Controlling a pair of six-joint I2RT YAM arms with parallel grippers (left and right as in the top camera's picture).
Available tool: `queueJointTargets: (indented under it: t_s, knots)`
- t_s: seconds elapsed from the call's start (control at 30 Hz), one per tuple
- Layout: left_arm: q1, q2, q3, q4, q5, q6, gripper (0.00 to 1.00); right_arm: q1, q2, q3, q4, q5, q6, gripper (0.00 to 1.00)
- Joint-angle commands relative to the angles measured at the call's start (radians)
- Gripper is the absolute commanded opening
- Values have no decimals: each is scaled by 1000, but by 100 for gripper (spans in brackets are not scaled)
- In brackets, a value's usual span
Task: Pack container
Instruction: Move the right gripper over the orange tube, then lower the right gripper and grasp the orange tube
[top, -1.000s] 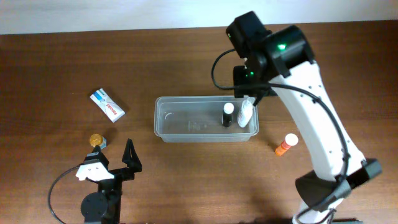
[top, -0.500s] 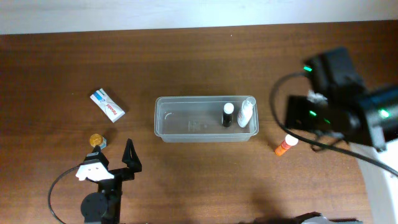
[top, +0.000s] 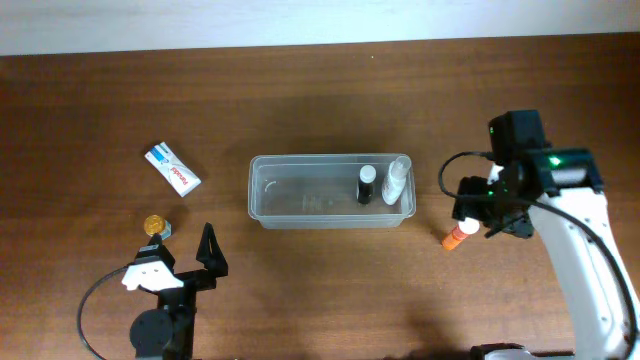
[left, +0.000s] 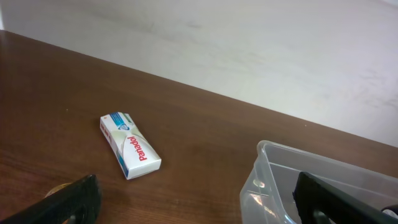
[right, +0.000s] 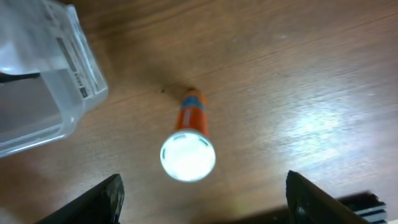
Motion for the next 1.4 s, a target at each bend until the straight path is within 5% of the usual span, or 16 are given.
queueJointTargets:
  t_s: [0.0,0.33,0.47,0.73,0.87,1.37]
  knots:
    - [4,-8,-6,0,11,8,100,-9,50,-19,14,-33,-17,75]
    - [4,-8,-6,0,11,8,99,-9,154,-47,39,-33,-23,73]
    - [4,-8,-6,0,11,8,100,-9,155,-72,58,-33,-23,61]
    - [4,-8,-6,0,11,8,99,-9,155,-122,103,-42,-23,59]
    - [4,-8,-6,0,11,8,100,-9,155,-122,114,-41,-23,37]
    - [4,-8,-6,0,11,8,99,-9,153,-119,115,-40,-24,22]
